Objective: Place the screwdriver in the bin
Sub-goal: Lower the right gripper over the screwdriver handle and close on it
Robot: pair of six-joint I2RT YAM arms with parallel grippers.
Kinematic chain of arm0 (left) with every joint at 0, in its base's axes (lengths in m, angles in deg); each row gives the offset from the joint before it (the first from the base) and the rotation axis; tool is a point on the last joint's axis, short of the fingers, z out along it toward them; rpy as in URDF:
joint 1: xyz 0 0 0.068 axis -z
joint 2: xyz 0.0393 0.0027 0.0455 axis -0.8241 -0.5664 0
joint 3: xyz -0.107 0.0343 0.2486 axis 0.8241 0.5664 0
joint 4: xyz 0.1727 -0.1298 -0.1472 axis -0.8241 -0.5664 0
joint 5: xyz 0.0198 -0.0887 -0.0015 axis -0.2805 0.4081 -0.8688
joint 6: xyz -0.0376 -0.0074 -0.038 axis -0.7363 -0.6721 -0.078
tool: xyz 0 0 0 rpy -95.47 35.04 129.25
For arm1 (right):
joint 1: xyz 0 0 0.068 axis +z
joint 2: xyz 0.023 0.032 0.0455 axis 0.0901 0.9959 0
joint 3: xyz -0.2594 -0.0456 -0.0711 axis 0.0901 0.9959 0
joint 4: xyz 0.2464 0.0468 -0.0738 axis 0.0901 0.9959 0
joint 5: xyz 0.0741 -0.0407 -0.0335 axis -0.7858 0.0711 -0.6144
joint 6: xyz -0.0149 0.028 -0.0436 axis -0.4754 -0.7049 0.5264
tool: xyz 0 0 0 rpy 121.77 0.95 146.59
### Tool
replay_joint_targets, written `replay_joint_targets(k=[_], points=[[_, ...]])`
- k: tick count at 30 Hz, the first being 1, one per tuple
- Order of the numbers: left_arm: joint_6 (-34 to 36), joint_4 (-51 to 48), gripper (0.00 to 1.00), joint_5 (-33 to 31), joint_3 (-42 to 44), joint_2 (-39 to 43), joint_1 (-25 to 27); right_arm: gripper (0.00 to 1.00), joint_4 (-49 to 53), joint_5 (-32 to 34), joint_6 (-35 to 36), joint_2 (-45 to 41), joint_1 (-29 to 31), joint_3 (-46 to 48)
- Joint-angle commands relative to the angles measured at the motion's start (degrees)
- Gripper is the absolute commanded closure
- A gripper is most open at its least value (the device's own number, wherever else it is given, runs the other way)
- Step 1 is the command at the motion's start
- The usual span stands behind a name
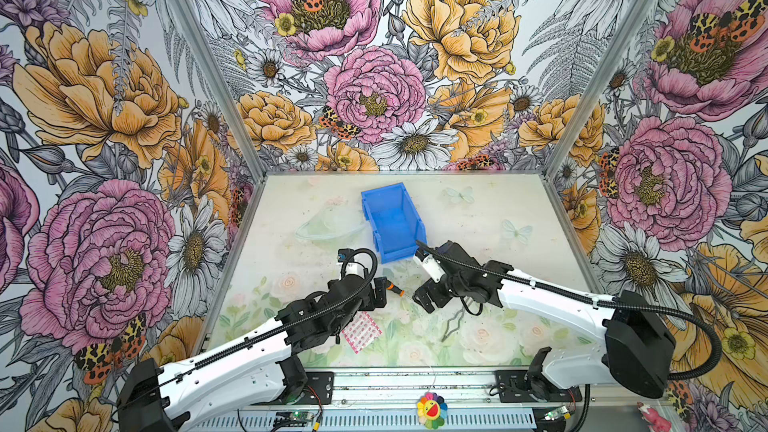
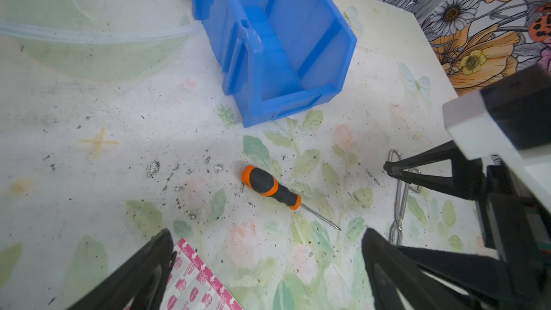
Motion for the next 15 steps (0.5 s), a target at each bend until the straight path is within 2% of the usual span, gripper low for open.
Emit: replay_joint_targets(k=[1, 10, 15], points=[[-2.7, -2.3, 0.01, 2.5, 1.8, 1.0, 0.3, 0.01, -0.3, -0.3, 1.7, 2.4, 2.0, -3.7], [-4.4, -3.9, 0.01, 3.4, 4.2, 4.6, 0.3, 0.05, -2.0, 1.6, 2.6, 10.6, 2.5, -7.0], [-4.6, -6.4, 0.01, 4.3, 3.9, 5.5, 0.3, 0.20, -3.6, 2.0, 2.4, 13.8, 2.9, -8.5]])
